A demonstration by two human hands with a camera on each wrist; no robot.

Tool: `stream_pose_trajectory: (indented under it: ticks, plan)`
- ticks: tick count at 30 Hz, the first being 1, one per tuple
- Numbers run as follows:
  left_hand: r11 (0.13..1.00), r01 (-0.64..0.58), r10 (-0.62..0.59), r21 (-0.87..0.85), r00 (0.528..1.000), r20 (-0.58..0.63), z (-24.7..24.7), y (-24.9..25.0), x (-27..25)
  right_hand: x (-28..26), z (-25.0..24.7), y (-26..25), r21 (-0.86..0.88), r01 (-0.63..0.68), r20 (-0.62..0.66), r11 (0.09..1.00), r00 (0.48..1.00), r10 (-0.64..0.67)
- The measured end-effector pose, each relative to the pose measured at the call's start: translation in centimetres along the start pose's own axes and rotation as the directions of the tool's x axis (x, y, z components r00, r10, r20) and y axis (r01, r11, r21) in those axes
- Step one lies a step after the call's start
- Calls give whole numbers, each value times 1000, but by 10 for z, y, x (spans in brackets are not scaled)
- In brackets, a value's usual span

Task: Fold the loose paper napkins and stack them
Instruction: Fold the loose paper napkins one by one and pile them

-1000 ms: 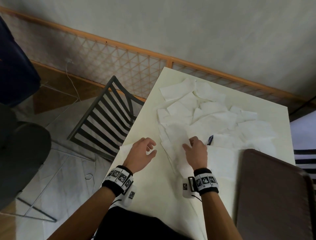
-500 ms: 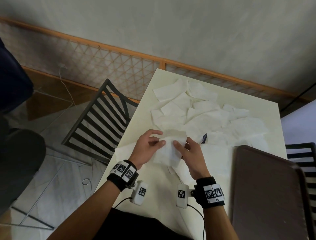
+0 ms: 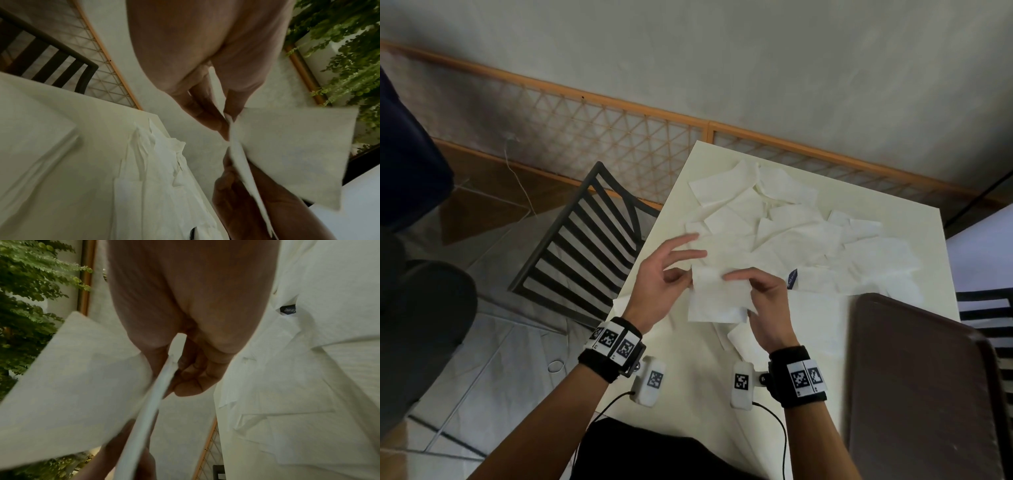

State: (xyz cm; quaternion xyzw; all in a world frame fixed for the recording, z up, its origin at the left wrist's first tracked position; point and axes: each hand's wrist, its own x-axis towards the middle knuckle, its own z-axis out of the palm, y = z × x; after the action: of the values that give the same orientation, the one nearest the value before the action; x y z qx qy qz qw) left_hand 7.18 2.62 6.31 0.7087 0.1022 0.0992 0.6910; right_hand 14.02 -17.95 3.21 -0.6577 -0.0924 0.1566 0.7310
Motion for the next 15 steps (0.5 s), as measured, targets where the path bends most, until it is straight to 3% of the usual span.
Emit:
stream_pose_trajectory:
  ticks: [15]
  plan:
    - [983,129,-128,-130,992,17,-9,1,-2,4,7,-6,5,26,5,1000,1000,-26]
